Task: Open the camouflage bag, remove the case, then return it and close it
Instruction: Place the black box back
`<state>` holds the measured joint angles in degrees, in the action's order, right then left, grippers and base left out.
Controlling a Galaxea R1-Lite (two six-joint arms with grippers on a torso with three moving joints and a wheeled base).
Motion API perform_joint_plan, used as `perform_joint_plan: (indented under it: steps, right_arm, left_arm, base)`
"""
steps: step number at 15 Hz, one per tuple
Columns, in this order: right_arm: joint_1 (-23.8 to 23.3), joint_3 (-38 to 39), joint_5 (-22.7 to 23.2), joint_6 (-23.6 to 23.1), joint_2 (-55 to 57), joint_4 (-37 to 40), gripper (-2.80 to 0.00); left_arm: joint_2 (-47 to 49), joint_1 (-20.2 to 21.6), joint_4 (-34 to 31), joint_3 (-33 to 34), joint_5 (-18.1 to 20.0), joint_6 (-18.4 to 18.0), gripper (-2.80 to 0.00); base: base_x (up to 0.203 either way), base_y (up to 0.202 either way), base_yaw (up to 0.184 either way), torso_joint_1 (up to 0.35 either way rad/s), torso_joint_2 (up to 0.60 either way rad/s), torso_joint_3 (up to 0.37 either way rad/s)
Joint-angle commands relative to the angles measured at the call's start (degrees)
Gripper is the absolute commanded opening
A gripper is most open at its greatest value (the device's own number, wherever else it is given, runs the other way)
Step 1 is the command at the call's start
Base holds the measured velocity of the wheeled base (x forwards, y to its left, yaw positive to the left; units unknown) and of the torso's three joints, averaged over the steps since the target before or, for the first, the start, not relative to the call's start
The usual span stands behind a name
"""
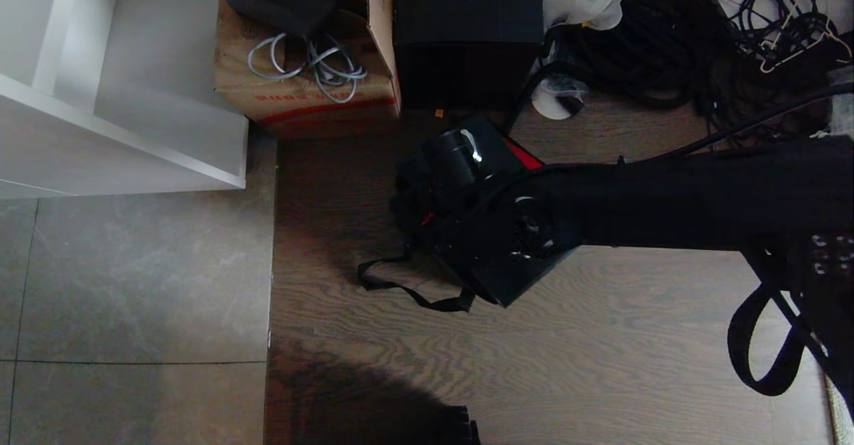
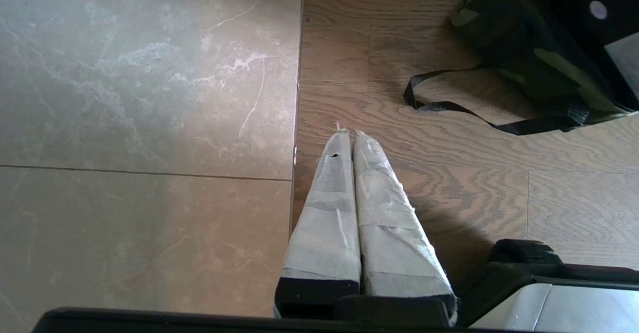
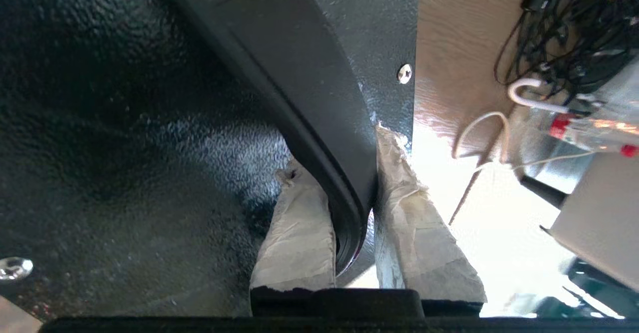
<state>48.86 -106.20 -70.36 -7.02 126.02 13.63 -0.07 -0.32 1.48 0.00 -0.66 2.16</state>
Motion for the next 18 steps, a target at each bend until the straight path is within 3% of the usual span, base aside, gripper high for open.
perform_joint_plan:
  steps: [1,5,11,13,18]
  right_arm:
    - [0.01,0.47,0.14,-0.12,-1.04,0.64,-2.8]
    - [0.47,-0.48,0.57,-0.95,-1.78,2.99,-2.8]
    - [1.61,3.15,0.75,1.14,-2.01,5.18,-2.8]
    - [1.88,4.28,0.75,4.0,-1.75,5.94,-2.8]
    - [2.03,4.59,1.53,4.04,-1.15,6.13,-2.8]
  left_arm:
    - [0.05,0.05,0.07,0.44,-0.04,0.04,-2.8]
    - [0.07,-0.03,0.02,0.44,-0.04,0.04,-2.8]
    - [0.06,0.02,0.02,0.44,-0.04,0.04,-2.8]
    - [0.07,0.03,0.02,0.44,-0.04,0.04,-2.8]
    - [0.07,-0.03,0.02,0.44,-0.04,0.04,-2.8]
  base:
    - [0.0,0.0,0.0,0.0,0.0,0.0]
    - [0.0,0.0,0.0,0.0,0.0,0.0]
    - [0.0,0.0,0.0,0.0,0.0,0.0]
    - [0.0,0.0,0.0,0.0,0.0,0.0]
    - [0.0,0.0,0.0,0.0,0.0,0.0]
